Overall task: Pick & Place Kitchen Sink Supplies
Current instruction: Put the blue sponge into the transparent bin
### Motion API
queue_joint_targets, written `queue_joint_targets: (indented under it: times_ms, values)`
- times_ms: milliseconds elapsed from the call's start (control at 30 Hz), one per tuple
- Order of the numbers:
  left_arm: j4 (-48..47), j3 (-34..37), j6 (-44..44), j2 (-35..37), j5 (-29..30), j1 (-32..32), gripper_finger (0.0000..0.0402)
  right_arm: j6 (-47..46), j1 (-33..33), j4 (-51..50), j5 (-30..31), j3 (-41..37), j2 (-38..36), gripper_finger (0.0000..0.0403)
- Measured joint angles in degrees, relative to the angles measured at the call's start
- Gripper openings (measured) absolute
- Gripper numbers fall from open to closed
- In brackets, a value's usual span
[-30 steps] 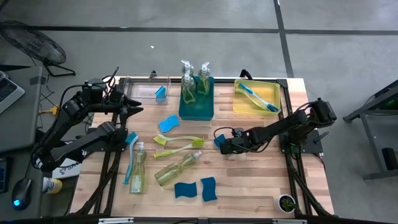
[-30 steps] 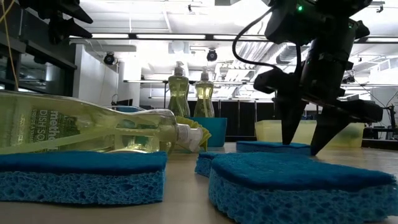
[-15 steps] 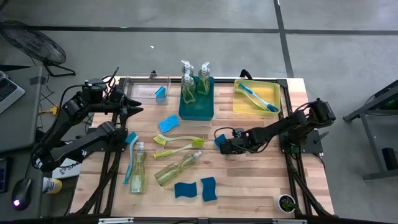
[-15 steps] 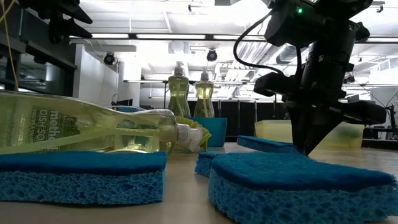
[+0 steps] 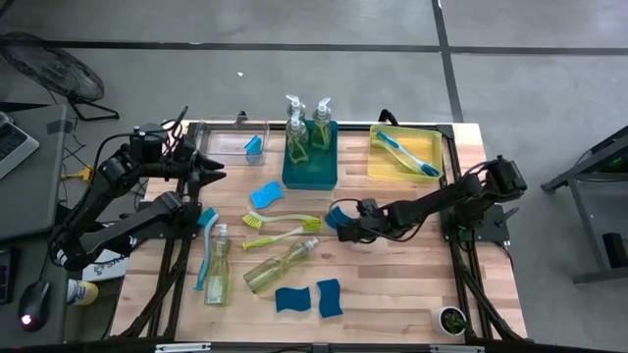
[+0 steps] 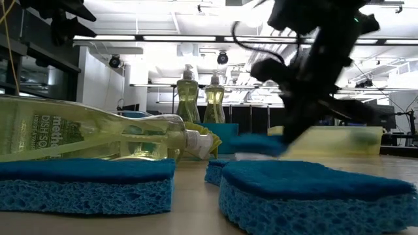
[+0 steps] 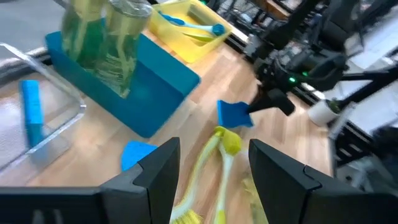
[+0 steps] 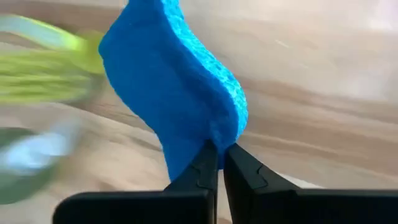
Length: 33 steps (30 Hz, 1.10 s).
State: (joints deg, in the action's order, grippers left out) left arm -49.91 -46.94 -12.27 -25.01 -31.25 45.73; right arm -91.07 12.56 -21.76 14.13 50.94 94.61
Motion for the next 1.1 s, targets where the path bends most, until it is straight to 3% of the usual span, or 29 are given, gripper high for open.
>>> queue_joint_targets:
  times_ms: [367,667,900,1100]
  values:
    - [0.1,0.0,-2.6,0.0,-3.9,0.0,0.0188,17.2,-0.6,-12.5,14.3,16.8,-0.1,0.0001]
    - [5.2,0.0,-5.9,-0.5,-7.7,0.0,0.0188,37.3,-2.8,-9.2,22.4,28.9,-0.2,0.0000]
    - [12.6,0.0,-6.4,-3.5,-16.8,0.0,0.0188,51.7,-5.3,0.6,20.0,30.3,-0.2,0.0000]
    - [15.7,0.0,-6.6,-7.4,-17.5,0.0,0.0188,55.2,-6.6,3.7,19.0,30.3,-0.2,0.0000]
